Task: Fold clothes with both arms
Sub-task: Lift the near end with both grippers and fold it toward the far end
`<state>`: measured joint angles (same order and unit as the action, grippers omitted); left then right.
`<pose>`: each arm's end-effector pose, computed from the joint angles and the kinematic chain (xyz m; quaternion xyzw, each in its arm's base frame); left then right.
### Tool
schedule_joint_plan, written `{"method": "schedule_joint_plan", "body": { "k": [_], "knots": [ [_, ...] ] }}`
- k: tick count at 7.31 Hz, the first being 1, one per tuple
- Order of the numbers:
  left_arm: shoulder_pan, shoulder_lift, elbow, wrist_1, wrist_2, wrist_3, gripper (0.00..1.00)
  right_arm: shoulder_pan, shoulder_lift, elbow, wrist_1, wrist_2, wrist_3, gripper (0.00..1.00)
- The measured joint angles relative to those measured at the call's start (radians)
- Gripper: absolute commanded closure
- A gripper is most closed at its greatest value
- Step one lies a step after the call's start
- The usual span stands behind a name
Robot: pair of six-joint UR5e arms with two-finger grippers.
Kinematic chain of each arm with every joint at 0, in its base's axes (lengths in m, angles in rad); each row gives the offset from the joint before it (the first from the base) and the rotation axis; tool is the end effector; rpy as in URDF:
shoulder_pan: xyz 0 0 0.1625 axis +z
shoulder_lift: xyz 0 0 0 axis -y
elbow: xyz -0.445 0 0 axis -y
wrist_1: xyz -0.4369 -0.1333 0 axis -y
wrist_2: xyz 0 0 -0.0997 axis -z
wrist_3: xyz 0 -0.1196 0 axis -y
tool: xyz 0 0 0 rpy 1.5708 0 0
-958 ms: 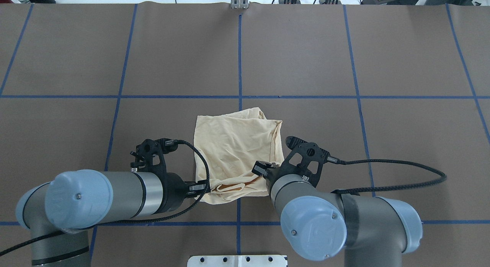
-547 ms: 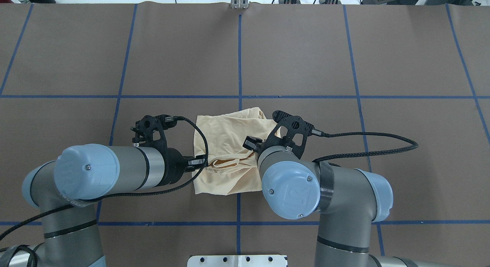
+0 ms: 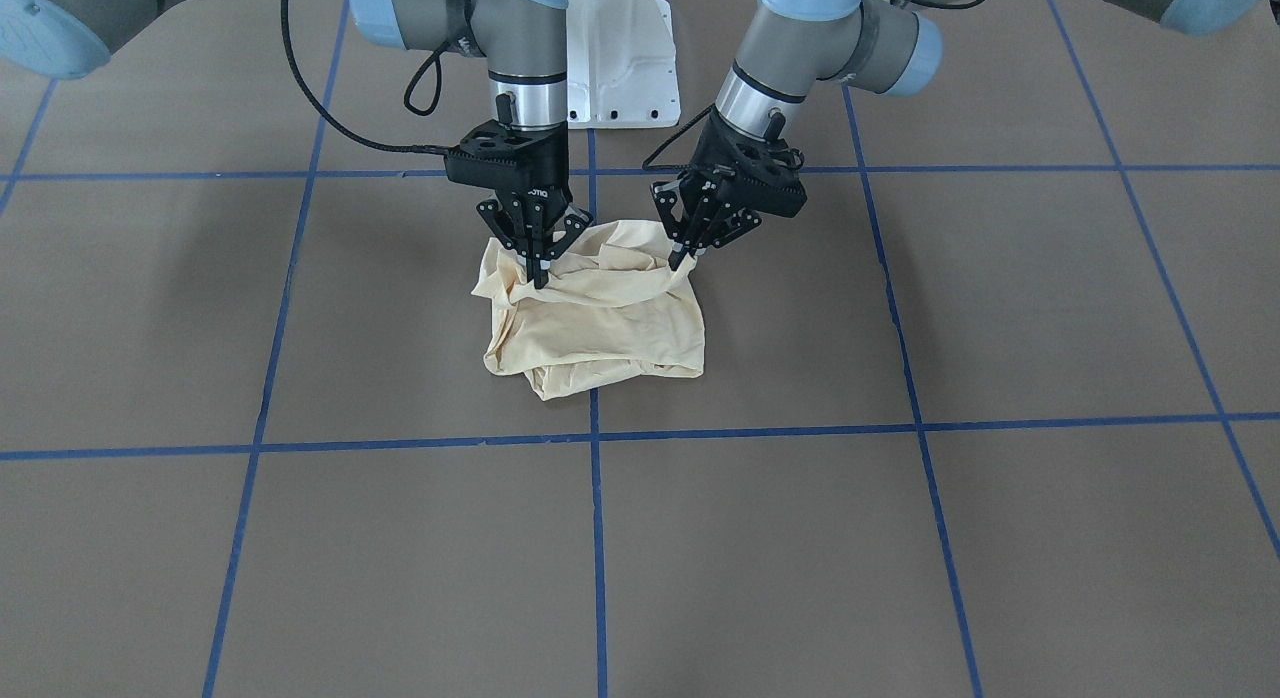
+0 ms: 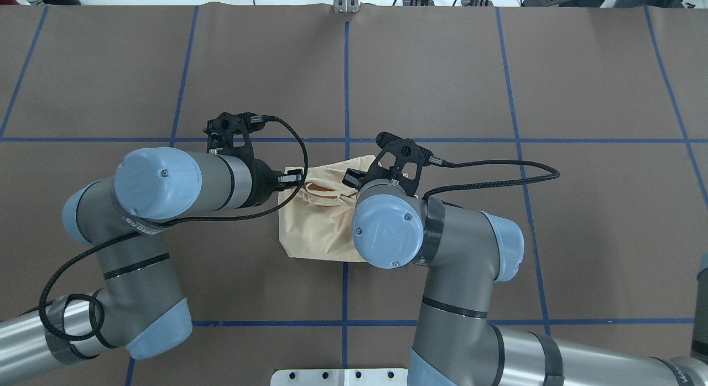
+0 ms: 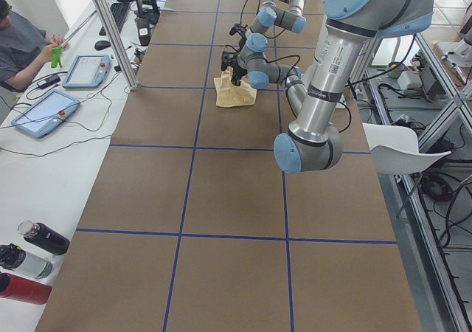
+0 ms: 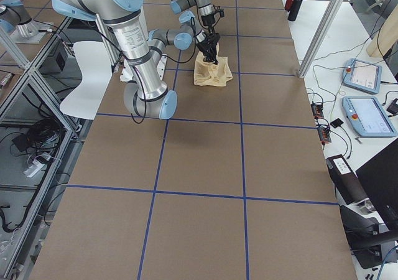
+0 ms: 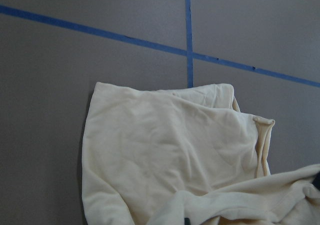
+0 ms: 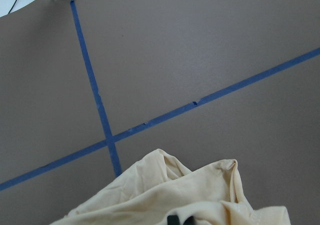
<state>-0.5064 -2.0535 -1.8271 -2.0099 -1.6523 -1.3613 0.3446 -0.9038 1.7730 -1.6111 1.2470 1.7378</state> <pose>0.5328 -0.4368 0.2159 0.1628 0.5318 -0.1005 0.8250 -0.6087 -0.4005 0.1815 0.1822 -0.3828 0.2914 0.8576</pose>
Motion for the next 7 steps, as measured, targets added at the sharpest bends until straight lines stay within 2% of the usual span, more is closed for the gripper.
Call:
{"method": "schedule_joint_plan", "body": {
  "k": [3, 4, 5, 7],
  "knots": [
    [-0.038, -0.054, 0.126, -0.008, 0.003, 0.045, 1.0, 0.046, 0.036, -0.104, 0.067, 0.036, -0.035, 1.0],
    [-0.041, -0.059, 0.152, -0.016, 0.003, 0.053, 1.0, 0.058, 0.054, -0.141, 0.094, 0.048, -0.045, 0.96],
    [-0.042, -0.062, 0.177, -0.038, 0.003, 0.056, 0.01, 0.067, 0.065, -0.169, 0.125, 0.058, -0.055, 0.03],
    [-0.043, -0.065, 0.213, -0.09, 0.002, 0.062, 0.0, 0.096, 0.074, -0.192, 0.158, 0.105, -0.085, 0.0]
  ]
}}
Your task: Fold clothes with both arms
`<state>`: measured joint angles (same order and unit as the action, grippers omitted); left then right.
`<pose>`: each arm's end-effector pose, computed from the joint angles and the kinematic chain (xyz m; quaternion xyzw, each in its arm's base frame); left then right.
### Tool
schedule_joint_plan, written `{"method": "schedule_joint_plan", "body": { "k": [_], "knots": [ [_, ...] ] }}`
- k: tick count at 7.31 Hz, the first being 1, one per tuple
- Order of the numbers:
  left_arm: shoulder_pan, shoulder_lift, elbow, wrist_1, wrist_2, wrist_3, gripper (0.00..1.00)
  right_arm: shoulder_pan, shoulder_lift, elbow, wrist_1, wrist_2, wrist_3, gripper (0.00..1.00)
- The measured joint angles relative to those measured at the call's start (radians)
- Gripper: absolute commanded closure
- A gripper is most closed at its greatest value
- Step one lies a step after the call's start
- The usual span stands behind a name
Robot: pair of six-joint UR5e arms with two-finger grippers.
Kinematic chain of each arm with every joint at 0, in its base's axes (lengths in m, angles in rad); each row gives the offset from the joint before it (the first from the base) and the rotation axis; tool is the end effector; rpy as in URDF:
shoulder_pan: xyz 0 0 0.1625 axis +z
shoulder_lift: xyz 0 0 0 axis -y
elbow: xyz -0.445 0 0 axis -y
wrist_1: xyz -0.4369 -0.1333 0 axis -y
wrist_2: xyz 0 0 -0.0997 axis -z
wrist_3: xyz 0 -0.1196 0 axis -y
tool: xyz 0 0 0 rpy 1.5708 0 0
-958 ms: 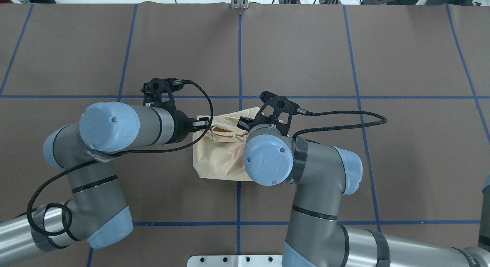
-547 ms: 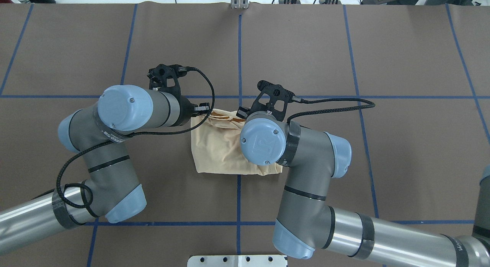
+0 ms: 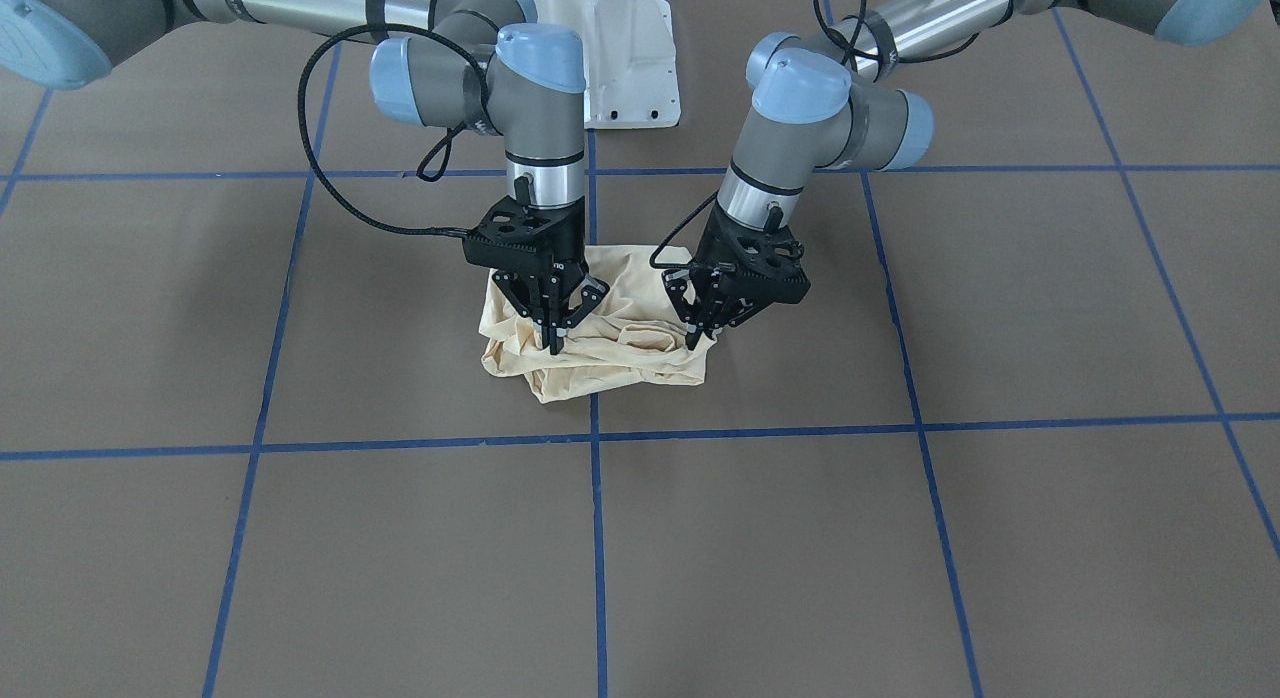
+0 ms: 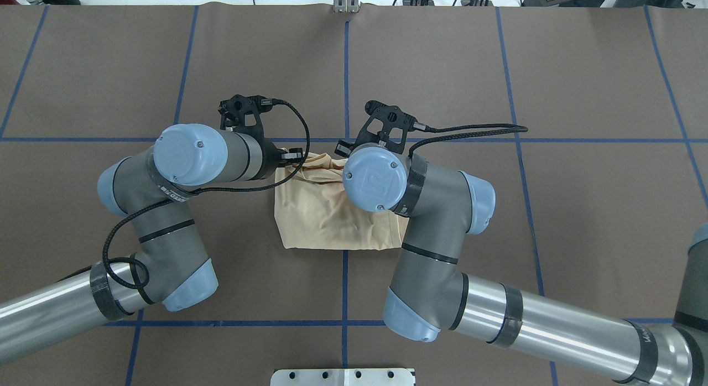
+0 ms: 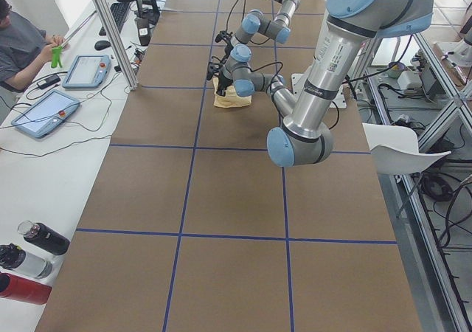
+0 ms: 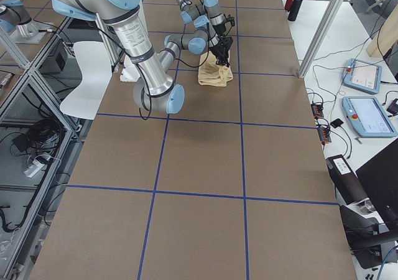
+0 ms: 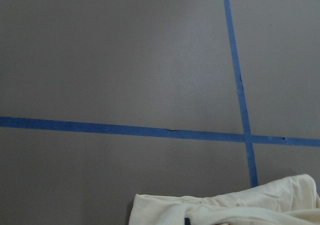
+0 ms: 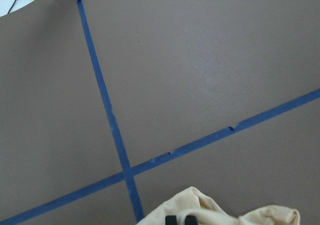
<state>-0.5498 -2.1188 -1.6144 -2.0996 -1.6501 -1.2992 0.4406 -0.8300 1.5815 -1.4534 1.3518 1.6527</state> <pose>0.5707 -0.4950 0.2608 0.1812 0.5002 -0.0965 0.8412 -0.6313 -0.4738 0.1918 0.1722 -0.3940 0.2773 0.8592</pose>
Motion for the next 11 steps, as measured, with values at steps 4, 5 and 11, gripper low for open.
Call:
{"method": "schedule_joint_plan", "body": {
  "k": [4, 5, 11],
  "knots": [
    [-0.121, 0.02, -0.018, -0.014, -0.173, 0.263, 0.0, 0.095, 0.036, 0.008, 0.001, 0.22, -0.094, 0.0],
    [-0.161, 0.036, -0.021, -0.014, -0.215, 0.338, 0.0, 0.094, 0.042, 0.009, 0.0, 0.23, -0.099, 0.0],
    [-0.357, 0.129, -0.029, -0.002, -0.383, 0.652, 0.0, 0.107, 0.037, 0.032, -0.086, 0.306, -0.212, 0.0]
  ]
}}
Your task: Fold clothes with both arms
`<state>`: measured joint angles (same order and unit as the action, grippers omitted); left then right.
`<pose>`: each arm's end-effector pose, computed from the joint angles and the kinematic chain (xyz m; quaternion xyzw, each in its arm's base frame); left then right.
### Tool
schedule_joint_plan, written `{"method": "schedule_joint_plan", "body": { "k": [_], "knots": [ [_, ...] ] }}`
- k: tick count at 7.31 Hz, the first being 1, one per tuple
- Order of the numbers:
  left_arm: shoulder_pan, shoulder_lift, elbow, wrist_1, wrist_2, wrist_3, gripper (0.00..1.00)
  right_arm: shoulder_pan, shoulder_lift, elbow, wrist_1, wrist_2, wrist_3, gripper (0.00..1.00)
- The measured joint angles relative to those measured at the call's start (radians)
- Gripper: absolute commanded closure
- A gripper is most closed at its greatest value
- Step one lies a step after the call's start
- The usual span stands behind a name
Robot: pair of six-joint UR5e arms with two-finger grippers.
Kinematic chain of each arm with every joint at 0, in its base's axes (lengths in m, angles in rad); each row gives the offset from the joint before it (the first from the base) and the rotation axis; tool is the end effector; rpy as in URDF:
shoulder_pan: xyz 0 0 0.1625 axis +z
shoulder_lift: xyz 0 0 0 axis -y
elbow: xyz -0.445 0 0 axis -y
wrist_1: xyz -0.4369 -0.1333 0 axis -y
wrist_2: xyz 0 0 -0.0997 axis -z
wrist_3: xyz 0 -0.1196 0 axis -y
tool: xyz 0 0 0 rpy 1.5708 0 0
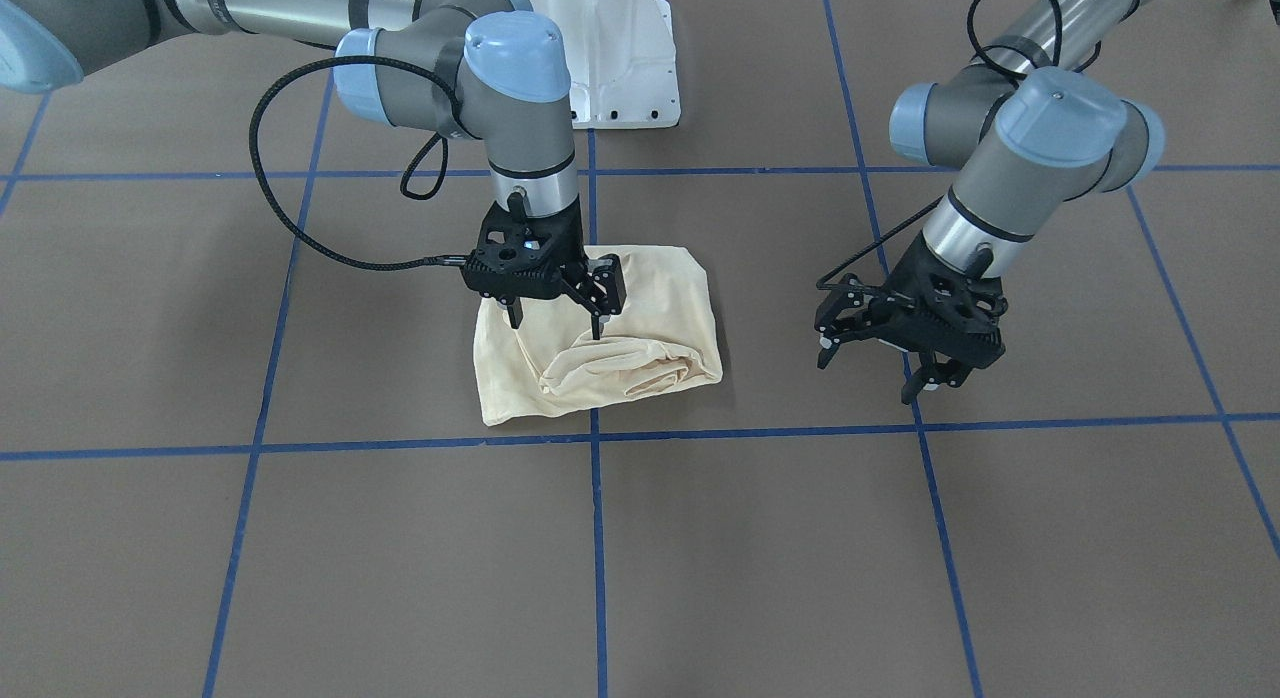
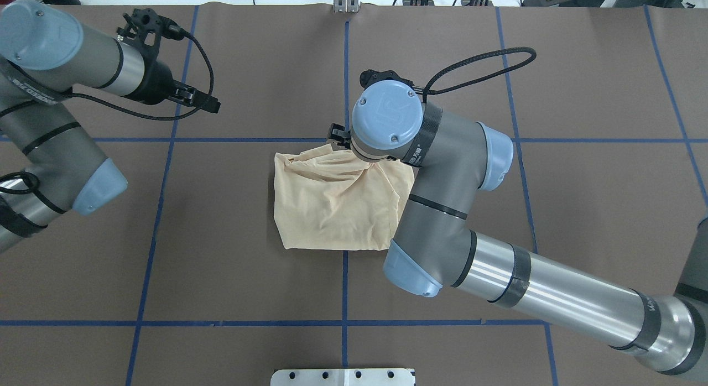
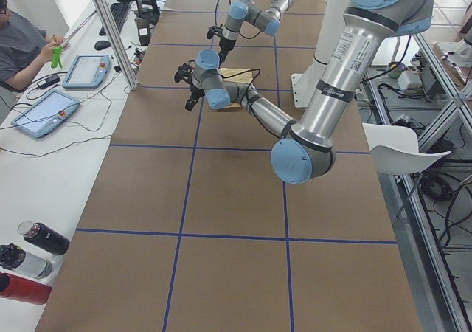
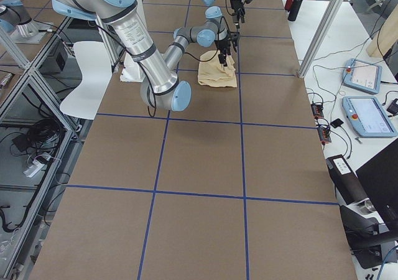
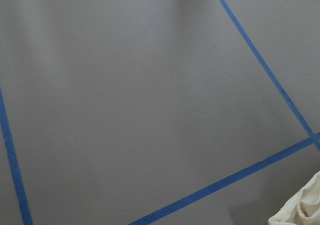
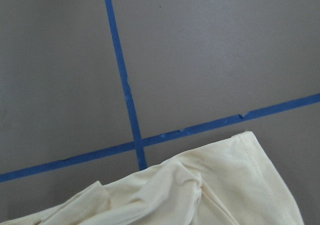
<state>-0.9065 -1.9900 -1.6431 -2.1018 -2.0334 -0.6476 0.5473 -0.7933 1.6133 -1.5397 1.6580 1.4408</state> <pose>0.3746 -0.6080 0.3335 0.2555 0.4489 0.1192 0.8479 -0.5898 -0.5033 0.1638 0.0996 -0.4022 0.1709 0.8939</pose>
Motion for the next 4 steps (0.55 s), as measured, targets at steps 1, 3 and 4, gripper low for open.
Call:
{"method": "schedule_joint_plan", "body": {
  "k": [1, 3, 4],
  "knots": [
    [-0.057, 0.039, 0.0, 0.001, -0.026, 0.096, 0.0, 0.046, -0.024, 0.05, -0.054, 0.059, -0.071, 0.0],
    [-0.221, 0.136, 0.003, 0.013, -0.11, 0.345, 0.0, 0.186, -0.16, 0.251, -0.189, 0.2, -0.285, 0.0],
    [-0.314, 0.186, 0.006, 0.042, -0.15, 0.478, 0.0, 0.283, -0.241, 0.323, -0.232, 0.279, -0.425, 0.0]
  ]
}}
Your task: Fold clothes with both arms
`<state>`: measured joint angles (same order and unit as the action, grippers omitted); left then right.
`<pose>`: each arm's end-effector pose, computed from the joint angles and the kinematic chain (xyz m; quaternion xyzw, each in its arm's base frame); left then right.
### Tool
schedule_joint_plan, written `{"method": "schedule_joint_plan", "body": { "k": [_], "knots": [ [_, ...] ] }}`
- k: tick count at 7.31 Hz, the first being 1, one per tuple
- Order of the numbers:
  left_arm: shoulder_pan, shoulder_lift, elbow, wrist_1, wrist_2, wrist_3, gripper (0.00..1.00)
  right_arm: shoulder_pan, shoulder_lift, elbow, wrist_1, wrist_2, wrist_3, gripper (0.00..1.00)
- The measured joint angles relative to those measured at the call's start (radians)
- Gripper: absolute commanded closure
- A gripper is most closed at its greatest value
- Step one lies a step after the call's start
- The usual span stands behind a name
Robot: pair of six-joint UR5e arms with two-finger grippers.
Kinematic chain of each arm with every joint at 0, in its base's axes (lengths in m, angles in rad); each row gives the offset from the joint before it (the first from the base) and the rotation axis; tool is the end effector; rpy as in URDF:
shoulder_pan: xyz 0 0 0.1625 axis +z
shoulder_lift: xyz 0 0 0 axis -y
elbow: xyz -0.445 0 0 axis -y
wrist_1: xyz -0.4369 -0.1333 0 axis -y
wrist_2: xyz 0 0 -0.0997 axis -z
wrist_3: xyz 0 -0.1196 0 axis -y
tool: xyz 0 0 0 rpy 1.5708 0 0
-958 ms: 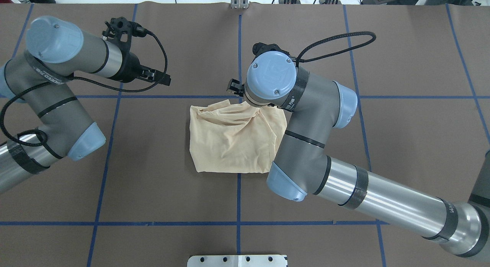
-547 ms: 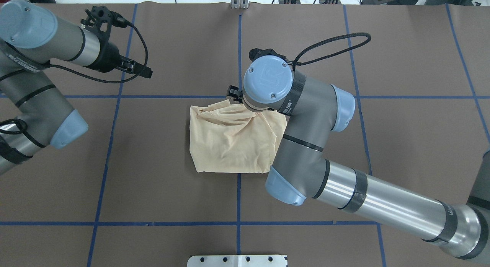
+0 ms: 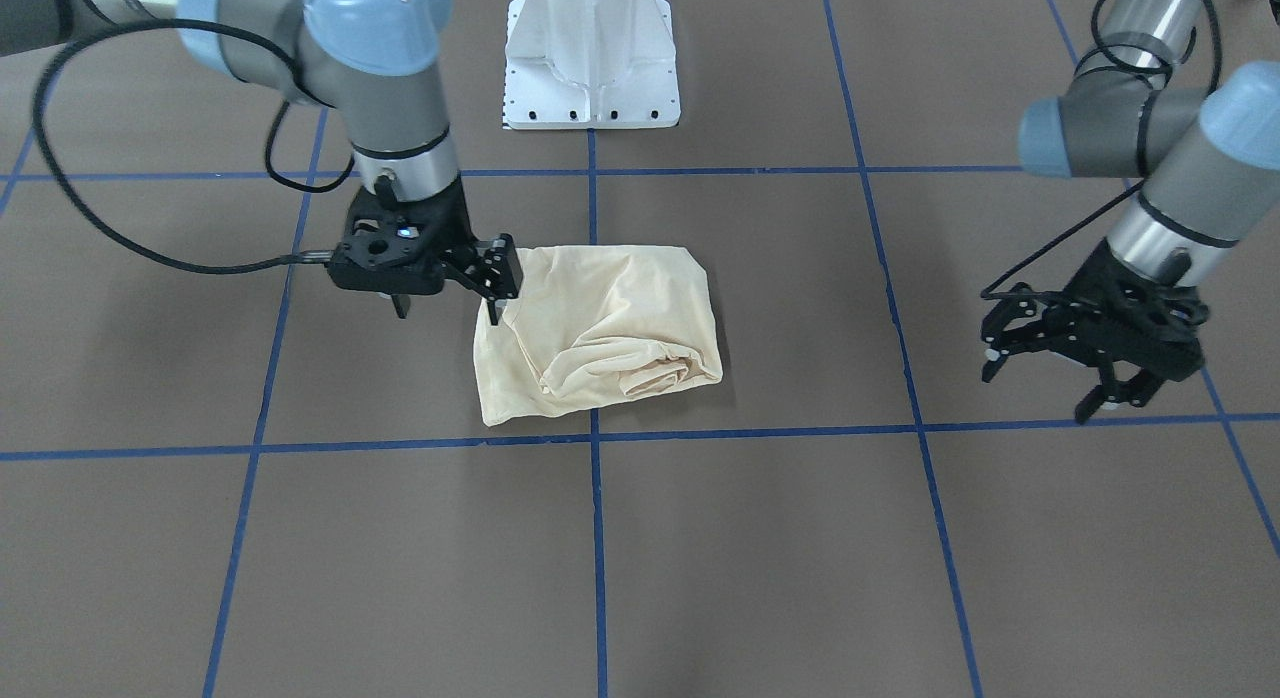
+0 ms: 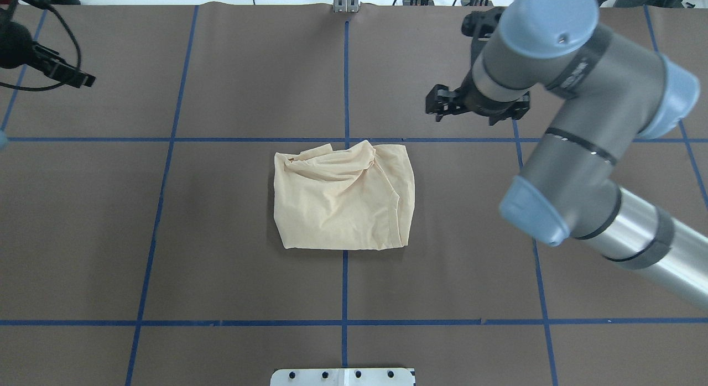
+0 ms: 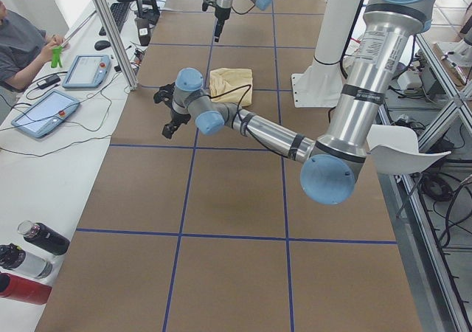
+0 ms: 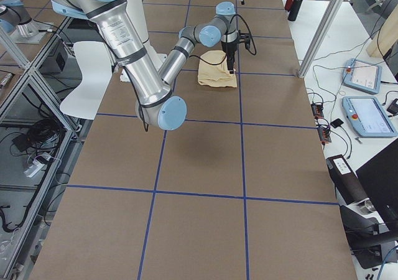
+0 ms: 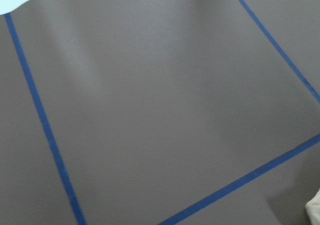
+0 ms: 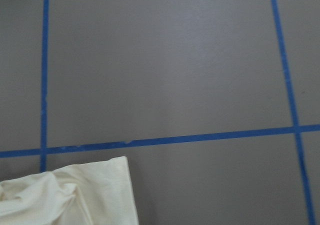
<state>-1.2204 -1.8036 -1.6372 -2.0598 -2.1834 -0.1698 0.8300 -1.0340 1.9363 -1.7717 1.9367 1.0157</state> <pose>0.1659 -0.6419 0.4650 0.2822 0.3632 0.1947 0.8663 -0.3696 -0.5382 0.2230 0.0842 -0.3691 0.0646 0.9233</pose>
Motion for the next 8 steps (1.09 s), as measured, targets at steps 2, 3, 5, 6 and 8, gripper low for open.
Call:
{"method": "schedule_joint_plan", "body": {
  "k": [2, 3, 5, 6, 8],
  "knots": [
    [-0.159, 0.072, 0.001, 0.109, -0.029, 0.146, 0.0, 0.193, -0.136, 0.039, -0.027, 0.124, -0.296, 0.0],
    [-0.214, 0.099, 0.009, 0.181, -0.028, 0.167, 0.0, 0.276, -0.197, 0.037, -0.03, 0.162, -0.435, 0.0],
    [-0.293, 0.116, 0.027, 0.385, -0.027, 0.236, 0.0, 0.439, -0.309, -0.002, -0.031, 0.249, -0.709, 0.0],
    [-0.308, 0.118, 0.028, 0.511, -0.028, 0.274, 0.0, 0.526, -0.362, -0.051, -0.03, 0.301, -0.864, 0.0],
    [-0.341, 0.151, 0.023, 0.643, -0.044, 0.371, 0.0, 0.671, -0.47, -0.172, -0.024, 0.355, -1.095, 0.0]
  ]
}}
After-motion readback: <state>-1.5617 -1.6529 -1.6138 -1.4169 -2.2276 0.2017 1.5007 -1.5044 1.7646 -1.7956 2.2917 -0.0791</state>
